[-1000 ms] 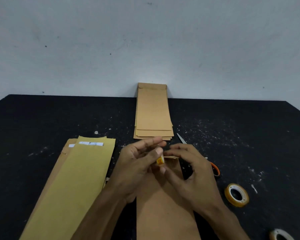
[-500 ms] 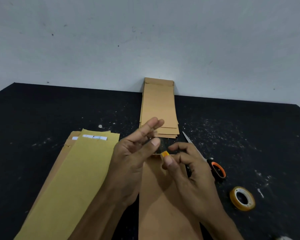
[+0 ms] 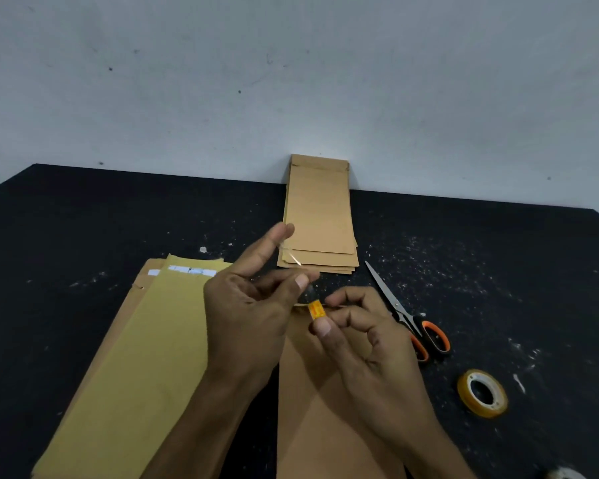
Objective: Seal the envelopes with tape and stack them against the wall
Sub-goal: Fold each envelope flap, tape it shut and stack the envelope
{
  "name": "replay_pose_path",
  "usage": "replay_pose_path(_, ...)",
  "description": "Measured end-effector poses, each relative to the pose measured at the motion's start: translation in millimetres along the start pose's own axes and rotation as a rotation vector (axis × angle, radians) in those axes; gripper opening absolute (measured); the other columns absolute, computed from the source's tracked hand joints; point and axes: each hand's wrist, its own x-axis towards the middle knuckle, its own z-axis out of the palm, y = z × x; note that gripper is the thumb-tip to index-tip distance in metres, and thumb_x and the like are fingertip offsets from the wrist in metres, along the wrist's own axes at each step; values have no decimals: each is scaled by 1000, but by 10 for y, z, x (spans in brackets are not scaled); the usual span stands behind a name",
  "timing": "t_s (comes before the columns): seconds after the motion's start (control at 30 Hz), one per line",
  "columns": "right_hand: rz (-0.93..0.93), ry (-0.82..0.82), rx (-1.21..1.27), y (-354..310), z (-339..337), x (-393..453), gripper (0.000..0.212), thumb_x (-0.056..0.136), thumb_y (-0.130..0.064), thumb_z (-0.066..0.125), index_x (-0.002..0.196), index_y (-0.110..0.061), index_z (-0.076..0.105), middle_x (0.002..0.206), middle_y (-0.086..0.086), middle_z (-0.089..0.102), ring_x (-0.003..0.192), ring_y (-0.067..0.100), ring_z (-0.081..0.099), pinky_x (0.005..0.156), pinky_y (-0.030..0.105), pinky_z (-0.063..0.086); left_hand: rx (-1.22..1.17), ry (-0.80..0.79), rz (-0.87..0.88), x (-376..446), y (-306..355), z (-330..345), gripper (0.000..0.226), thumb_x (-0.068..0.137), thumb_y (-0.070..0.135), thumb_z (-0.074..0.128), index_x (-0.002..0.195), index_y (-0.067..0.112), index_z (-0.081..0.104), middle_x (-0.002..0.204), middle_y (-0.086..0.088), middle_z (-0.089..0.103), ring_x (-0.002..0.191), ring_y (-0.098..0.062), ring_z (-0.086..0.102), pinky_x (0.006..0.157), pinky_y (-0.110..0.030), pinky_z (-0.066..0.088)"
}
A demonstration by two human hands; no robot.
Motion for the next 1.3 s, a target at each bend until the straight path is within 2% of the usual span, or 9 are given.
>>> replay_pose_path(0.13,13,30,-22,-8,-24,4,25,86,-52,60,78,-34,76,103,-13,56,109,10,58,84,8,42,19,-35,29,27,24,-9,69,80,-15,69,137,22,54,133,14,63,92,-14,74,79,-23,58)
replay_pose_path(0.4,5,49,-82,-57,-204,-21,18,93,-41,65,93,-29,79,103,-13,63,107,9,61,81,14,48,28,-169,-12,44,41,39,90,71,-18,76,143,24,45,146,15,50,97,-15,71,67,-26,60)
replay_pose_path(0.53,5,295,-567,-3,-456,-36,7,91,-23,67,93,-28,72,94,-17,63,93,7,62,75,17,49,53,-275,-76,30,3,19,89,71,-21,74,143,23,46,147,13,48,96,-12,71,68,-29,61)
replay_pose_path(0.67,365,127,-1004,1,-570,-25,24,97,-29,58,121,-26,64,111,-11,52,106,13,52,83,37,51,117,-389,-150,0,-30,22,90,72,-20,74,146,21,45,149,14,45,98,-11,71,72,-25,60)
replay_pose_path(0.9,531,134,-1007,-187,-599,22,22,91,-32,70,105,-21,60,100,1,60,93,25,58,78,39,51,154,-480,-160,-29,-38,19,93,71,-18,76,140,33,42,151,16,42,99,-10,71,79,-28,60)
replay_pose_path(1.07,560,-13,-1193,-231,-601,10,8,98,-29,56,101,-23,52,92,-3,46,85,20,44,75,34,39,144,-510,-173,-32,-32,-4,90,71,-21,74,143,27,47,150,16,45,100,-15,71,81,-40,62)
replay_pose_path(1.13,468,12,-1052,-148,-650,-18,7,98,-21,53,98,-27,57,93,-5,60,85,20,57,75,37,49,149,-512,-168,-21,-5,-9,90,72,-21,73,143,27,47,149,17,45,101,-15,71,81,-40,62)
replay_pose_path(1.23,420,40,-371,-147,-708,-20,32,97,-2,57,107,-32,64,86,-3,75,80,20,72,65,35,58,148,-500,-168,20,62,-49,89,73,-21,73,144,26,47,149,19,46,102,-15,71,79,-39,62)
replay_pose_path(1.3,422,-5,22,-202,-688,-20,34,93,4,63,115,-21,63,85,7,76,81,29,73,58,27,56,156,-489,-155,66,119,-95,89,73,-21,73,144,25,47,148,18,47,103,-14,70,79,-40,62)
